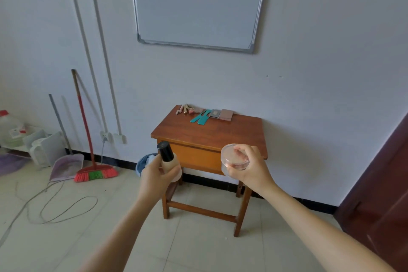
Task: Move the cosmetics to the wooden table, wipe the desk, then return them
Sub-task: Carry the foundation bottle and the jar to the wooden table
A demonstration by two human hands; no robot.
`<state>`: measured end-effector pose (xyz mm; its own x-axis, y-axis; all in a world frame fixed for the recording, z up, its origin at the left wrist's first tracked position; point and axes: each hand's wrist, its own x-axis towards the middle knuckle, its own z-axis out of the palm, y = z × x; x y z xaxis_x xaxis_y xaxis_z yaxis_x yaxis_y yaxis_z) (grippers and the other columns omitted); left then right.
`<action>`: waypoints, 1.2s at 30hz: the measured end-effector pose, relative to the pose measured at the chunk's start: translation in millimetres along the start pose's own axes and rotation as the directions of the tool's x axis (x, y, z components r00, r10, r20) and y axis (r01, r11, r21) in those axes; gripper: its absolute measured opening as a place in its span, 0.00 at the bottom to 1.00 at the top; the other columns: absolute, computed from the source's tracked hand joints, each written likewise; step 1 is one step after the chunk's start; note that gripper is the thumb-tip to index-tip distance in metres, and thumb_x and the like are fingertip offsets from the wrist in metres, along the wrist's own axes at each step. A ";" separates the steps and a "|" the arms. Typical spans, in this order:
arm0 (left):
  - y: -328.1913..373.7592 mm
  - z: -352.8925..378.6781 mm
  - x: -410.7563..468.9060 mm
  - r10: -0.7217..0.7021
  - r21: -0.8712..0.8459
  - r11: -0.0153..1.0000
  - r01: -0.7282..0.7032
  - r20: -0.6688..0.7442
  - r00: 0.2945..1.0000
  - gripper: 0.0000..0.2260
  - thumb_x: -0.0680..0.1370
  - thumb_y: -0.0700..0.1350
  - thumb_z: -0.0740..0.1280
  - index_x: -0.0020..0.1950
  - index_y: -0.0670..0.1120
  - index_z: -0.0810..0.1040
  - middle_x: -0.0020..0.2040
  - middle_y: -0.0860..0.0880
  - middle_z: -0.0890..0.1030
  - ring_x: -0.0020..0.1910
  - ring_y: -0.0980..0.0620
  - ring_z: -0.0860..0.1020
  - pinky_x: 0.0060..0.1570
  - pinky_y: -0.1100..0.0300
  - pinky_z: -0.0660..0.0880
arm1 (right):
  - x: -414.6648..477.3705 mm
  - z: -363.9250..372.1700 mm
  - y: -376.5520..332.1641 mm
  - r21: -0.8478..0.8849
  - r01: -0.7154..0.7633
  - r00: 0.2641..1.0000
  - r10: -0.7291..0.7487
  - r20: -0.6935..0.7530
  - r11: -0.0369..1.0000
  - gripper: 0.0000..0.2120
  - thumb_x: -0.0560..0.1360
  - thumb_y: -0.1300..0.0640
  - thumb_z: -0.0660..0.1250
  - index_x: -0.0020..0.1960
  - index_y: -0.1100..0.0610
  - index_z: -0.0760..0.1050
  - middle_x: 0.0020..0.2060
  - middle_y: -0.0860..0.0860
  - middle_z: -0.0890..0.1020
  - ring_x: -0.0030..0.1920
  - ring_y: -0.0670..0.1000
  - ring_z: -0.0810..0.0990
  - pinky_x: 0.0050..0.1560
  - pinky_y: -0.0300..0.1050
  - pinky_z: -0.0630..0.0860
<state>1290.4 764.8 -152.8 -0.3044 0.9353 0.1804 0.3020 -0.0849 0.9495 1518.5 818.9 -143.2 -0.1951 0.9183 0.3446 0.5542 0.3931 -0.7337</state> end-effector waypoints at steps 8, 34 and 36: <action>-7.0 76.0 161.7 0.051 0.006 0.999 -0.052 0.135 0.990 0.07 0.73 0.42 0.69 0.49 0.49 0.73 0.40 0.52 0.78 0.41 0.56 0.76 0.37 0.64 0.70 | 124.4 -12.8 50.6 -0.116 -0.110 0.986 0.093 -0.140 0.987 0.25 0.64 0.53 0.75 0.57 0.47 0.68 0.53 0.46 0.68 0.52 0.44 0.69 0.48 0.34 0.72; -118.2 341.2 440.8 -0.248 0.286 0.947 0.147 0.359 0.900 0.09 0.72 0.46 0.70 0.48 0.53 0.72 0.47 0.48 0.79 0.47 0.52 0.78 0.48 0.57 0.75 | 354.3 -7.6 333.6 -0.122 -0.480 0.873 0.487 0.032 0.869 0.38 0.66 0.49 0.73 0.70 0.48 0.57 0.60 0.48 0.67 0.61 0.47 0.70 0.53 0.35 0.70; -124.9 358.4 461.9 -0.234 0.291 0.948 0.124 0.381 0.894 0.10 0.72 0.46 0.69 0.49 0.52 0.71 0.49 0.47 0.79 0.46 0.52 0.78 0.46 0.60 0.74 | 368.9 -1.6 343.0 -0.133 -0.511 0.855 0.518 0.024 0.849 0.39 0.66 0.48 0.73 0.71 0.47 0.56 0.60 0.49 0.67 0.60 0.48 0.70 0.53 0.35 0.70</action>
<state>1435.9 1330.6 -280.0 0.0013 0.9873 -0.1590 0.5118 0.1359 0.8483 1637.9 1292.5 -266.8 0.1009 0.9899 -0.0995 0.6783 -0.1416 -0.7210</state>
